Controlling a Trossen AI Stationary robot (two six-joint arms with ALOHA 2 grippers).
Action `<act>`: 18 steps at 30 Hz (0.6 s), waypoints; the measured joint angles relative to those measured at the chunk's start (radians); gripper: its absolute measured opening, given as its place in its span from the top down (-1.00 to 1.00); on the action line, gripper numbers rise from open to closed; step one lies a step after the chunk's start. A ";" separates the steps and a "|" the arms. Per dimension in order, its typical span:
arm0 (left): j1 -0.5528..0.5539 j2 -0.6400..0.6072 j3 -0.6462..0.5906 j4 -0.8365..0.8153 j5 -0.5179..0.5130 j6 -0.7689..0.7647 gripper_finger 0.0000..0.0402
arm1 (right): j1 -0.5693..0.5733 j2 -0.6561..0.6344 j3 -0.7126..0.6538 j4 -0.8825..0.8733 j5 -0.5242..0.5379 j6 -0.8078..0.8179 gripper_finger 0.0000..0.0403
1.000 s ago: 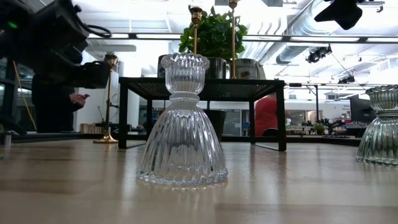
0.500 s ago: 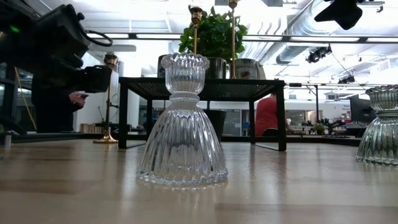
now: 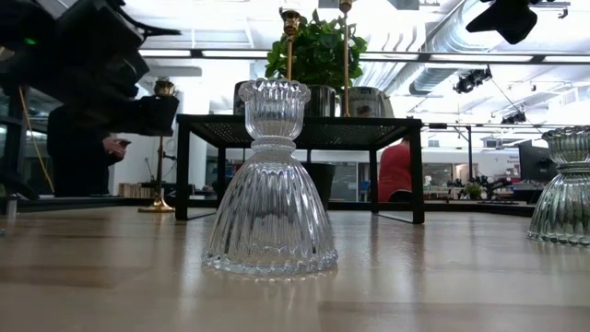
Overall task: Pick & Place candle stick holders
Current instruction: Put the gold candle holder on the shelf aligned with the other gold candle holders
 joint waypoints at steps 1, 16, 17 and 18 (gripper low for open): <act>0.011 0.000 0.000 0.004 0.011 0.013 0.04 | 0.000 0.000 0.000 0.000 0.000 0.000 -0.16; 0.184 0.000 0.000 0.038 0.042 0.053 0.04 | 0.000 0.000 0.000 0.000 0.000 0.000 -0.16; 0.194 0.000 0.000 0.052 0.042 0.053 0.04 | 0.000 0.000 0.000 0.000 0.000 0.000 -0.16; 0.205 0.000 0.000 0.066 0.043 0.053 0.04 | 0.000 0.000 0.000 0.000 0.000 0.000 -0.16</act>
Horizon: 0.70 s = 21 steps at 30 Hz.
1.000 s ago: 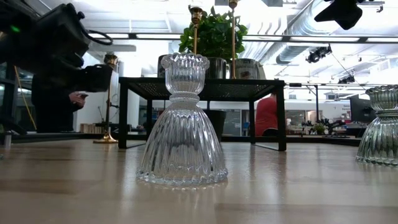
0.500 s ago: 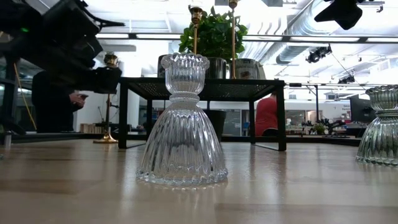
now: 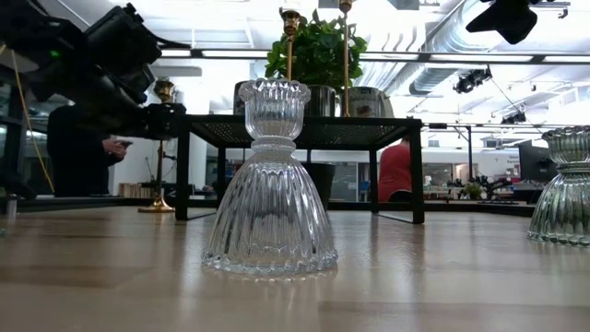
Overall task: Pick & Place candle stick holders
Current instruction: Put the gold candle holder on the shelf aligned with the other gold candle holders
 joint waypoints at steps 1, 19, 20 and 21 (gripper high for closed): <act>0.010 0.000 0.000 0.013 0.006 0.001 0.04 | 0.000 0.000 0.000 0.000 0.000 0.000 -0.16; 0.079 0.000 0.000 0.170 0.078 0.090 0.25 | 0.000 0.000 0.000 0.000 0.000 0.000 -0.16; 0.079 0.000 0.000 0.169 0.081 0.090 0.31 | 0.000 0.000 0.000 0.000 0.000 0.000 -0.16; 0.079 0.000 0.000 0.168 0.081 0.090 0.37 | 0.000 0.000 0.000 0.000 0.000 0.000 -0.16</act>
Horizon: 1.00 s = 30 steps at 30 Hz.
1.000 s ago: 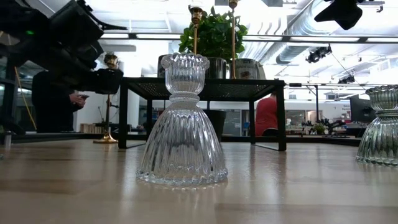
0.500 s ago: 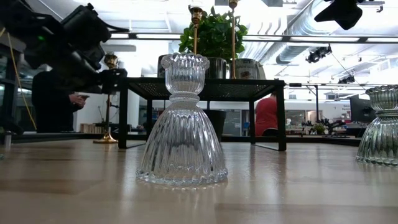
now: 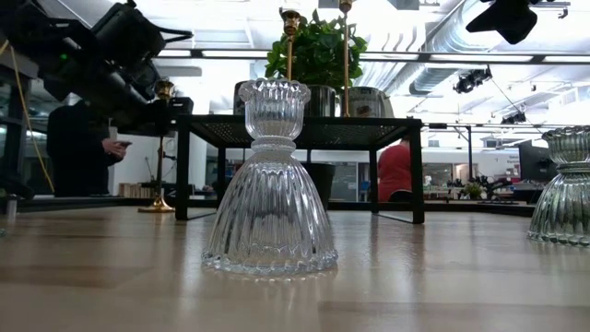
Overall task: Pick & Place candle stick holders
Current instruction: Put the gold candle holder on the shelf aligned with the other gold candle holders
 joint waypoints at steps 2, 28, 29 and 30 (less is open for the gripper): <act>0.000 0.000 0.000 0.000 0.000 0.000 0.49 | 0.000 0.000 0.000 0.000 0.000 0.000 -0.16; 0.000 -0.062 0.000 -0.043 0.030 -0.008 0.95 | 0.000 0.000 0.000 0.000 0.000 0.000 -0.16; 0.000 -0.071 0.000 -0.049 0.036 -0.001 0.95 | 0.000 0.000 0.000 0.000 0.000 0.000 -0.16; -0.001 -0.082 0.000 -0.055 0.038 0.003 0.95 | 0.000 0.000 0.000 0.000 0.000 0.000 -0.16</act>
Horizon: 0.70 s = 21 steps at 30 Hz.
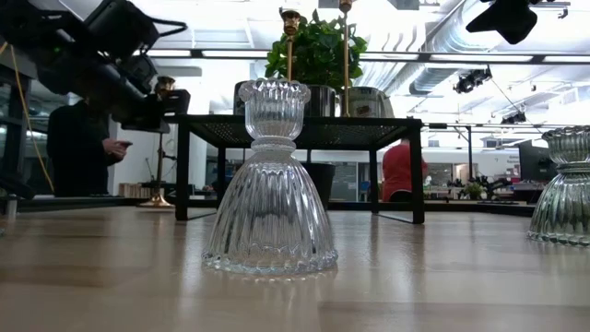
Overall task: Pick & Place candle stick holders
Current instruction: Put the gold candle holder on the shelf aligned with the other gold candle holders
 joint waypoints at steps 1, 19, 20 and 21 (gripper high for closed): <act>-0.002 -0.013 0.000 -0.005 0.000 0.001 0.95 | 0.000 0.000 0.000 0.000 0.000 0.000 -0.16; -0.166 -0.268 0.254 -0.519 0.007 0.049 0.95 | 0.000 0.000 0.000 0.000 0.000 0.000 -0.16; -0.181 -0.275 0.285 -0.567 0.001 0.050 0.95 | 0.000 0.000 0.000 0.000 0.000 0.000 -0.16; -0.196 -0.280 0.321 -0.621 0.001 0.049 0.95 | 0.000 0.000 0.000 0.000 0.000 0.000 -0.16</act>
